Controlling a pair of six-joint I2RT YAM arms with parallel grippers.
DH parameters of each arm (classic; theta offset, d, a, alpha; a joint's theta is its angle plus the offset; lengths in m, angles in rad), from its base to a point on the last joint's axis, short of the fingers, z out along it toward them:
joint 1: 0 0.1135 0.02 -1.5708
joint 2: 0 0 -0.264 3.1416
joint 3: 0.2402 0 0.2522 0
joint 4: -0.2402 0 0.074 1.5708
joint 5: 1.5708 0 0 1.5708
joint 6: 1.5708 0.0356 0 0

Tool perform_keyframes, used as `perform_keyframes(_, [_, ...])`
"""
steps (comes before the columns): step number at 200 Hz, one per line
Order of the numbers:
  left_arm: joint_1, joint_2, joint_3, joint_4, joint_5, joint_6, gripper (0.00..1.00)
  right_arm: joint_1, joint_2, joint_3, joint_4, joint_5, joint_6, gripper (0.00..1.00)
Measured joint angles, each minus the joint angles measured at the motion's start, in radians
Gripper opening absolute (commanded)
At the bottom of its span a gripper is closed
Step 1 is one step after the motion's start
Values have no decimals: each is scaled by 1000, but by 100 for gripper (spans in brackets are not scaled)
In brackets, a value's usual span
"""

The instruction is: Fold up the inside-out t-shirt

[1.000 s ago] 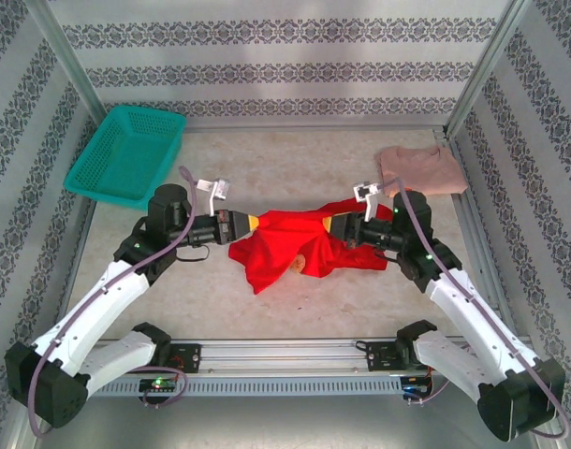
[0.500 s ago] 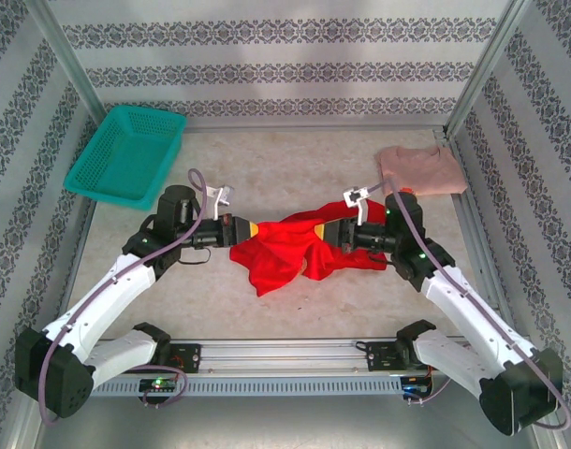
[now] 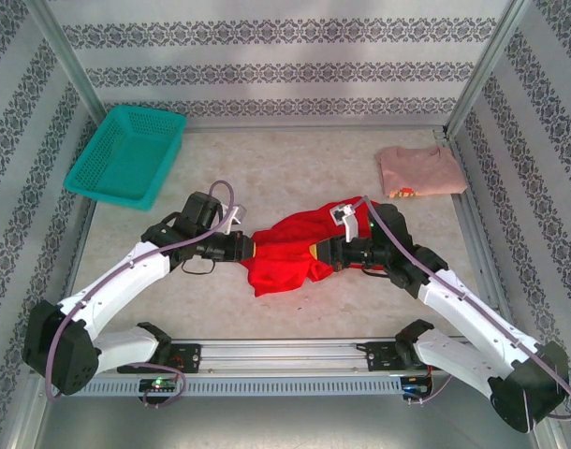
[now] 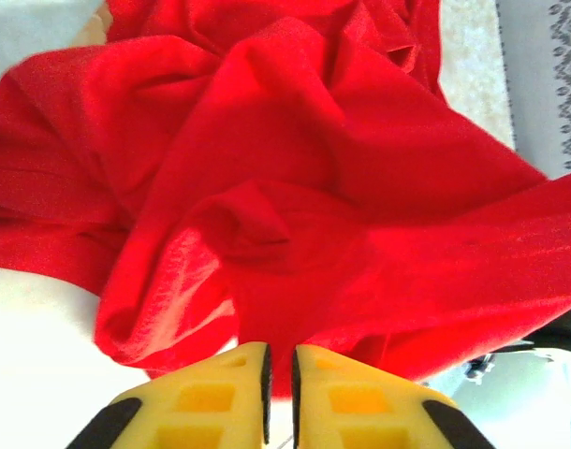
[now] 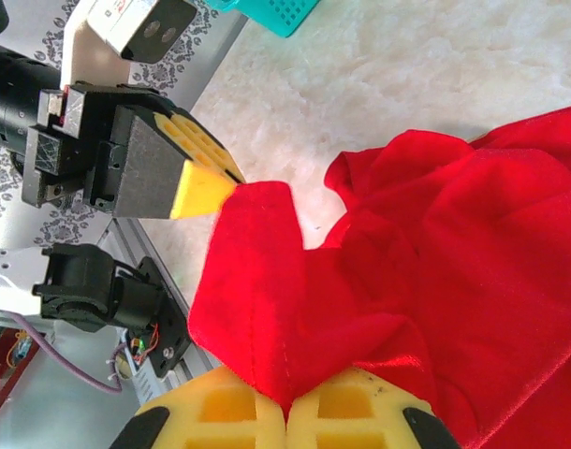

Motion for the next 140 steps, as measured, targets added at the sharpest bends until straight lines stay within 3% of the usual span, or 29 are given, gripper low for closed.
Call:
perform_keyframes(25, [0,-1,0,-3,-7,17,26,14,-2,-1,6,0,0,0])
perform_keyframes(68, [-18,-7,-5,18,35,33,45,24,-2,-1,21,-1,0,0])
perform_keyframes(94, [-35,-15,-21,67,54,31,47,24,-5,-1,30,0,0,0])
perform_keyframes(140, [-39,105,-26,209,107,-1,48,24,-34,-15,30,0,-5,0])
